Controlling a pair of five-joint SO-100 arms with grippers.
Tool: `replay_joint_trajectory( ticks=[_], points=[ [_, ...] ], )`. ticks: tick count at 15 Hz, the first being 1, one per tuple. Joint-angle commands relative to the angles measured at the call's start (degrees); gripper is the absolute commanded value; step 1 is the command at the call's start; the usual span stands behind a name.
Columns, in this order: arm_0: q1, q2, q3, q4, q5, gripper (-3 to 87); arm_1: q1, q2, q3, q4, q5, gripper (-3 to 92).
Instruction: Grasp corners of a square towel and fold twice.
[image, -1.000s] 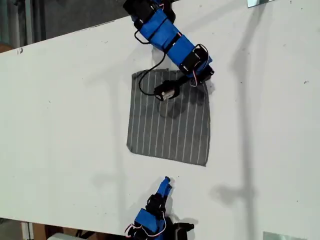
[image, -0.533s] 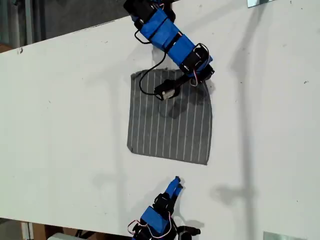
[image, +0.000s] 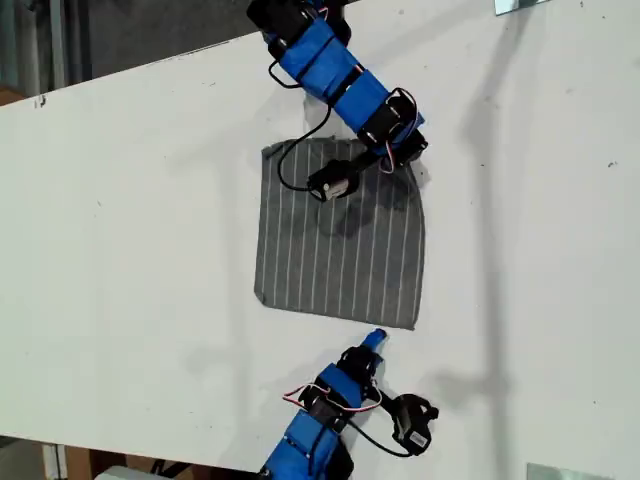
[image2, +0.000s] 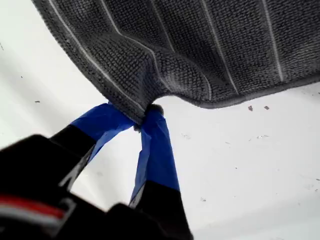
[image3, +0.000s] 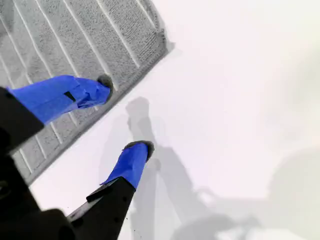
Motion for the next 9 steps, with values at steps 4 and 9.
replay_joint_trajectory(
  ticks=[4,9],
  points=[
    [0.4,-21.3,-25.9,1.3,4.6,22.5,0.4,1.2,-1.6,-0.6,-0.4,-0.1],
    [0.8,-35.2,-39.1,1.8,5.2,13.7,0.3,1.5,-1.6,-0.6,-0.4,-0.1]
  ],
)
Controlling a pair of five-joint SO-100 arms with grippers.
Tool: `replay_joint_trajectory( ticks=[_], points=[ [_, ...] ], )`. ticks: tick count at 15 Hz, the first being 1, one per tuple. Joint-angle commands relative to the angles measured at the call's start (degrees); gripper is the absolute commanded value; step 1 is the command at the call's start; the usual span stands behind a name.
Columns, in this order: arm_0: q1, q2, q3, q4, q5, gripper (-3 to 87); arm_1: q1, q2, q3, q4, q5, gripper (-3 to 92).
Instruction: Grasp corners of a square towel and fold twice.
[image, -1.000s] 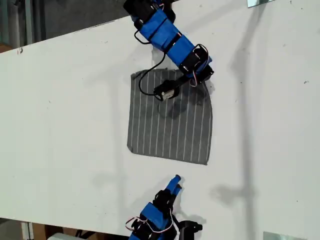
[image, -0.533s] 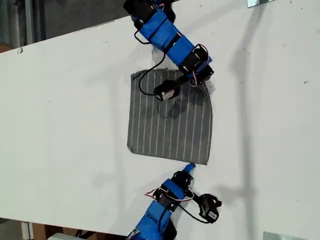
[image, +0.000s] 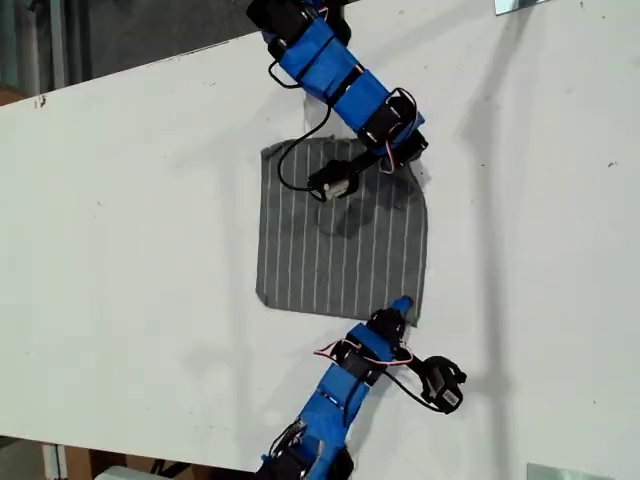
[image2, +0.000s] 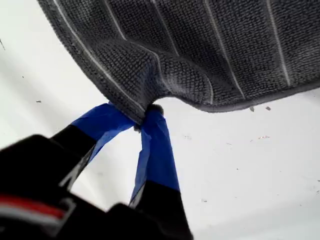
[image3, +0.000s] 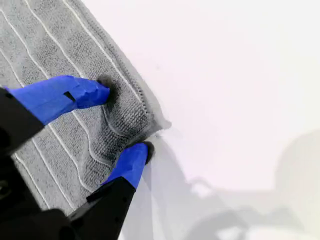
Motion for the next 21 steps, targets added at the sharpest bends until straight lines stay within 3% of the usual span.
replay_joint_trajectory(
  ticks=[1,3,4,5,7,8,14,17,21],
  points=[
    [0.6,-3.2,-4.3,-1.5,-1.4,-0.1,0.1,1.8,-1.6,-0.4,-0.4,-0.1],
    [1.4,-3.6,-5.3,-0.8,-2.8,-0.1,-0.1,2.5,-1.7,0.3,-0.2,-0.1],
    [1.8,-3.8,-8.3,3.3,-3.6,-0.1,0.0,2.8,-2.0,0.9,-0.2,-0.1],
    [2.2,-4.8,-14.9,11.0,-3.9,-0.1,0.4,3.3,-3.3,2.5,-0.4,-0.1],
    [3.0,-11.3,-38.2,32.2,-3.3,-0.1,1.1,3.2,-10.6,11.7,-0.2,-0.1],
    [2.9,-10.5,-41.5,35.3,-2.5,-0.1,1.4,4.1,-12.7,15.0,0.1,-0.1],
    [-2.7,1.7,-41.1,42.6,5.6,-0.1,6.6,12.2,-11.6,22.9,5.5,-0.1],
    [-9.8,7.6,-39.7,43.5,15.4,-0.1,13.2,19.2,-5.7,22.2,2.8,-0.1],
    [-23.4,9.5,-35.6,43.5,26.5,-0.1,25.8,27.1,2.7,16.0,-6.7,-0.1]
  ],
)
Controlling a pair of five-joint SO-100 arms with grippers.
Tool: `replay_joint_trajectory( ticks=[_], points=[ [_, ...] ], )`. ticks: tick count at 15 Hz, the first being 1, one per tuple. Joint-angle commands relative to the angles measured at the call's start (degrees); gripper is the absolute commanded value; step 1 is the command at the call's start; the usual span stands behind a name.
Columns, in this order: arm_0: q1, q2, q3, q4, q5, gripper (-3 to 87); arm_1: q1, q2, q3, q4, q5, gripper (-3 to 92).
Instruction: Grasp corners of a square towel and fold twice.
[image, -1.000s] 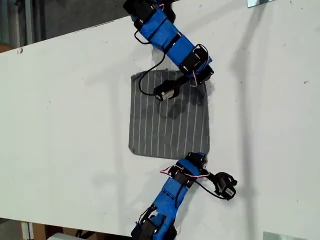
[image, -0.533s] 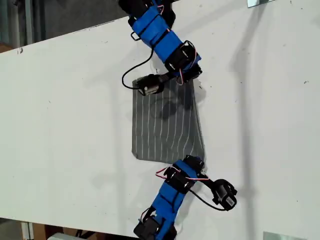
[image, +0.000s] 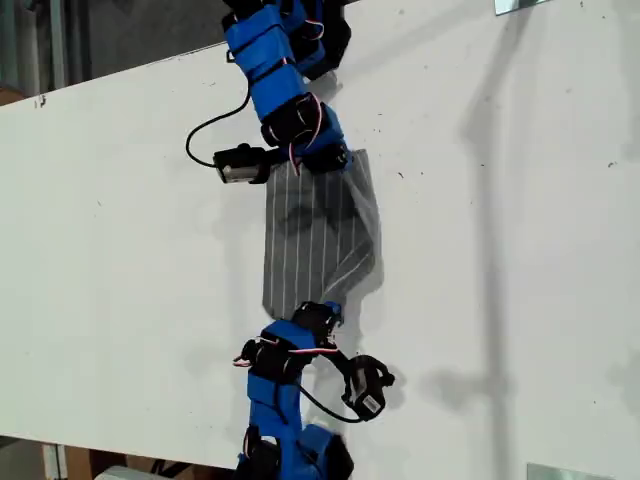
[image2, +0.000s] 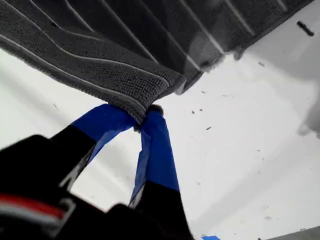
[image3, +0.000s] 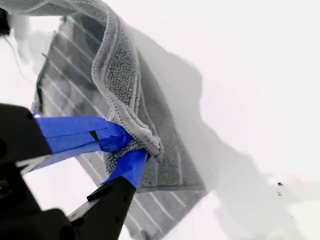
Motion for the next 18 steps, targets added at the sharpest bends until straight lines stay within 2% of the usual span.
replay_joint_trajectory(
  ticks=[1,4,7,12,18],
  points=[
    [-7.3,3.4,0.7,0.9,4.7,-0.1,7.4,5.4,1.6,-3.0,-5.6,-0.1],
    [-15.6,4.0,5.1,0.9,9.3,-0.1,17.1,12.2,8.8,-5.0,-10.2,-0.1],
    [-19.9,4.0,9.8,-0.4,12.0,-0.1,24.0,23.7,20.3,-7.2,-10.5,-0.1],
    [-22.8,3.5,13.7,-2.8,13.1,-0.1,29.1,28.7,32.5,-12.4,-10.5,-0.1],
    [-28.7,0.4,16.6,-7.4,18.6,-0.1,36.0,31.4,40.4,-17.2,-17.2,-0.1]
  ],
)
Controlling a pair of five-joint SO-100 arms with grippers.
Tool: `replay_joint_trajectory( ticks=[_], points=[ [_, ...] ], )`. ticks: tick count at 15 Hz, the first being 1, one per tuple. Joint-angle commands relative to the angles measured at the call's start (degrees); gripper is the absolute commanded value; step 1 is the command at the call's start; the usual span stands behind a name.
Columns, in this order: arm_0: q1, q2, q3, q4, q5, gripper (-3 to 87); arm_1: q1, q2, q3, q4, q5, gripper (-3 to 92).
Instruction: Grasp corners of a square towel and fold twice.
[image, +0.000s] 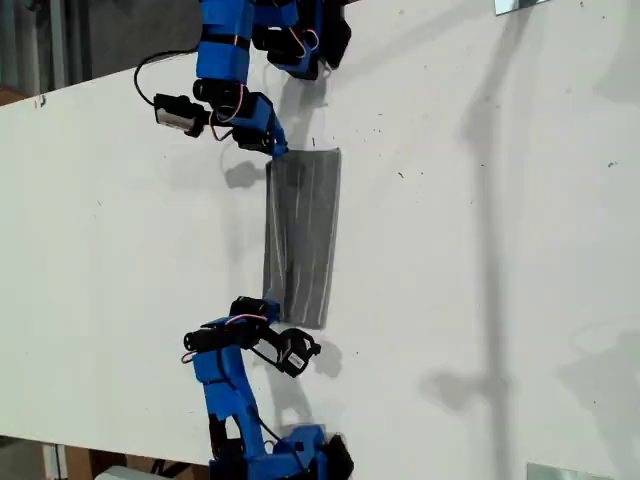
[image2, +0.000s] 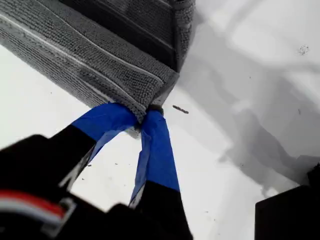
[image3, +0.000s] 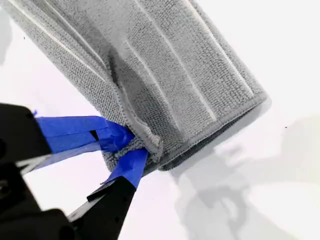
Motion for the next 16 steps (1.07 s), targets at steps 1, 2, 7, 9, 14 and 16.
replay_joint_trajectory(
  ticks=[1,2,7,9,14,16],
  points=[
    [-3.8,-1.0,-0.6,-0.8,3.4,-0.1,2.1,0.3,0.2,-1.6,-3.3,-0.1],
    [-5.5,-2.5,-0.6,-1.0,4.5,-0.1,2.8,-1.7,-0.2,-2.4,-5.1,-0.1],
    [-11.8,-9.1,-2.3,-1.6,9.1,-0.1,5.4,-10.9,-3.6,-4.7,-10.3,-0.1],
    [-11.1,-8.2,-2.5,-0.7,8.8,-0.1,2.8,-9.5,-5.2,-3.3,-9.8,-0.1],
    [-9.1,-8.1,-7.1,4.3,8.9,17.3,-1.6,-8.3,-7.6,-1.1,-8.2,21.9],
    [-7.8,-4.6,-9.6,8.2,7.6,19.2,-1.8,-8.2,-7.6,-1.1,-8.0,22.9]
  ],
)
